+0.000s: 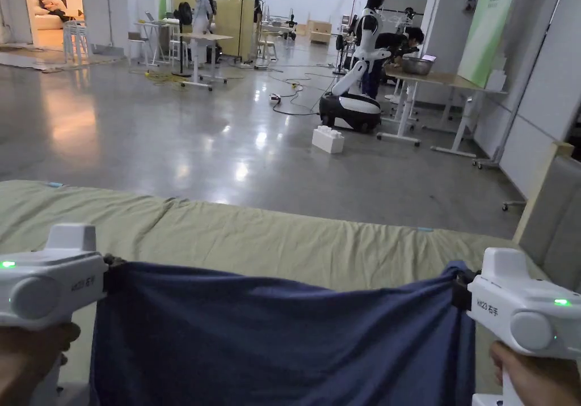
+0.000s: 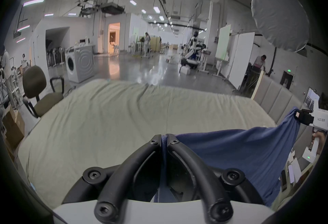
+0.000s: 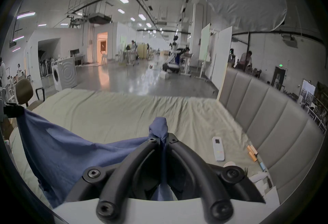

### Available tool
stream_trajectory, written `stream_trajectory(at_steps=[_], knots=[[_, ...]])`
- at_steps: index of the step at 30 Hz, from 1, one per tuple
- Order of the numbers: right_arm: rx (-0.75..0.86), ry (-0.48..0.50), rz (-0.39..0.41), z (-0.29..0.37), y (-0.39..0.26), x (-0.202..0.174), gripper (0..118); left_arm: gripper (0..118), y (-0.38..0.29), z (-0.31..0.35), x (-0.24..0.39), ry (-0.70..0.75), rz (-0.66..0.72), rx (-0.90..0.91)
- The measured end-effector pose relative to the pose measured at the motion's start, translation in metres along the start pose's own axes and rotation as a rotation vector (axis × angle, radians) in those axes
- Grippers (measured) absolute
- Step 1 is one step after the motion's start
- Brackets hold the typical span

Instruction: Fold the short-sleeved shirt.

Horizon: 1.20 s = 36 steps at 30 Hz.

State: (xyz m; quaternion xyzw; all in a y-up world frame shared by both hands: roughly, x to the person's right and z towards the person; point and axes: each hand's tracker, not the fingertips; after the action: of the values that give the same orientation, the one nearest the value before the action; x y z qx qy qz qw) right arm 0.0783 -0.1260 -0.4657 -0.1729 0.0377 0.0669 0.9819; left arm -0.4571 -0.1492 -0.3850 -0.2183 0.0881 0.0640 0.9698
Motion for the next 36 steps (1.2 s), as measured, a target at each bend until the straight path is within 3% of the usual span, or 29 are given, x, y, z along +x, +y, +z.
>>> stream_trajectory(at_steps=[10, 14, 20, 28, 36], knots=[[0.186, -0.066, 0.003, 0.025, 0.107, 0.016, 5, 5, 0.133, 0.022, 0.027, 0.011, -0.077, 0.135], [0.221, -0.086, -0.037, 0.020, 0.147, 0.010, 5, 5, 0.174, 0.011, 0.031, 0.018, -0.084, 0.167], [0.286, -0.114, -0.015, -0.007, 0.207, 0.005, 5, 5, 0.228, -0.016, 0.031, 0.039, -0.089, 0.218], [0.340, -0.168, -0.030, -0.038, 0.263, 0.004, 5, 5, 0.277, -0.034, 0.039, 0.053, -0.088, 0.279], [0.425, -0.195, 0.006, -0.038, 0.270, 0.002, 5, 5, 0.292, -0.037, 0.042, 0.070, -0.074, 0.314]])
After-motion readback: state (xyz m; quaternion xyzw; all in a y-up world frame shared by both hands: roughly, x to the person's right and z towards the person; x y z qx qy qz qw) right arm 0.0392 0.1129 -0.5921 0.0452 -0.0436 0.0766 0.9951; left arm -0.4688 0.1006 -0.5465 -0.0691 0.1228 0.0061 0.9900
